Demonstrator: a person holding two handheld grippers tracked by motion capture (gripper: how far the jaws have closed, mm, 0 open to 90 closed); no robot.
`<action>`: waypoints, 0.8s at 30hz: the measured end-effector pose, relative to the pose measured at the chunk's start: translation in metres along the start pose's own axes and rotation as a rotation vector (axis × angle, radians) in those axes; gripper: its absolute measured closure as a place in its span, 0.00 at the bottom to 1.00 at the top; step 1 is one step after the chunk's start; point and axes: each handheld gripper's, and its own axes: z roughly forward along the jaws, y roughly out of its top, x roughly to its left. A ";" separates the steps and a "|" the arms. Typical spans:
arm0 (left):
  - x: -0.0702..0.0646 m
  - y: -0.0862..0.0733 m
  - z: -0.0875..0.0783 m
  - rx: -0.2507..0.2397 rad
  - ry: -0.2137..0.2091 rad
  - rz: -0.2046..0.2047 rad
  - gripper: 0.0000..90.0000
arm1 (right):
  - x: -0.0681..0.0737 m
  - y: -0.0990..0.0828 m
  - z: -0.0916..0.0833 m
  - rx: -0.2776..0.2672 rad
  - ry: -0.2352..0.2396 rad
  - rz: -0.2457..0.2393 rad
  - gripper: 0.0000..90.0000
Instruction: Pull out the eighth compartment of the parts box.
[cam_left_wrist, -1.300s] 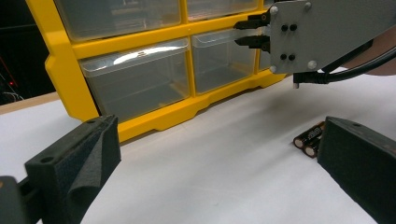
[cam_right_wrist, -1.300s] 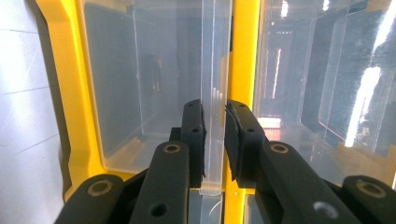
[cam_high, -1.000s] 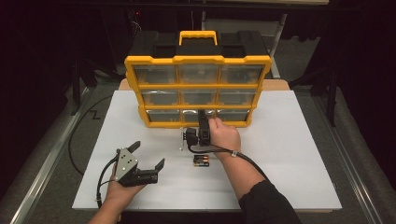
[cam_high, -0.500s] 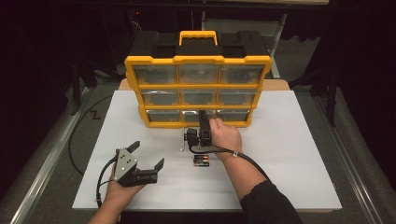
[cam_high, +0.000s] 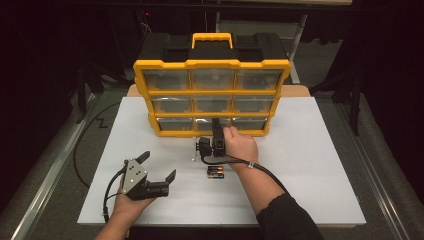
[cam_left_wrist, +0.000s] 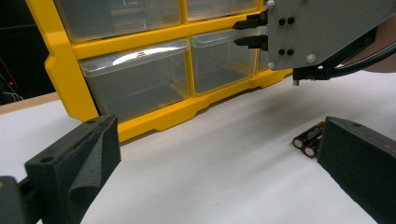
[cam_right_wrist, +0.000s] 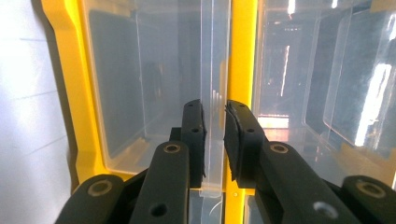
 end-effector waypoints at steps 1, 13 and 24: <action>0.000 0.000 0.000 0.000 0.000 0.000 0.00 | 0.000 0.000 0.000 0.004 0.002 -0.005 0.89; 0.001 0.000 -0.001 0.001 0.000 0.001 0.00 | -0.002 -0.002 -0.003 -0.007 0.013 -0.018 0.89; 0.000 0.000 0.000 0.002 -0.001 0.001 0.00 | -0.002 -0.003 -0.009 -0.017 0.017 -0.032 0.89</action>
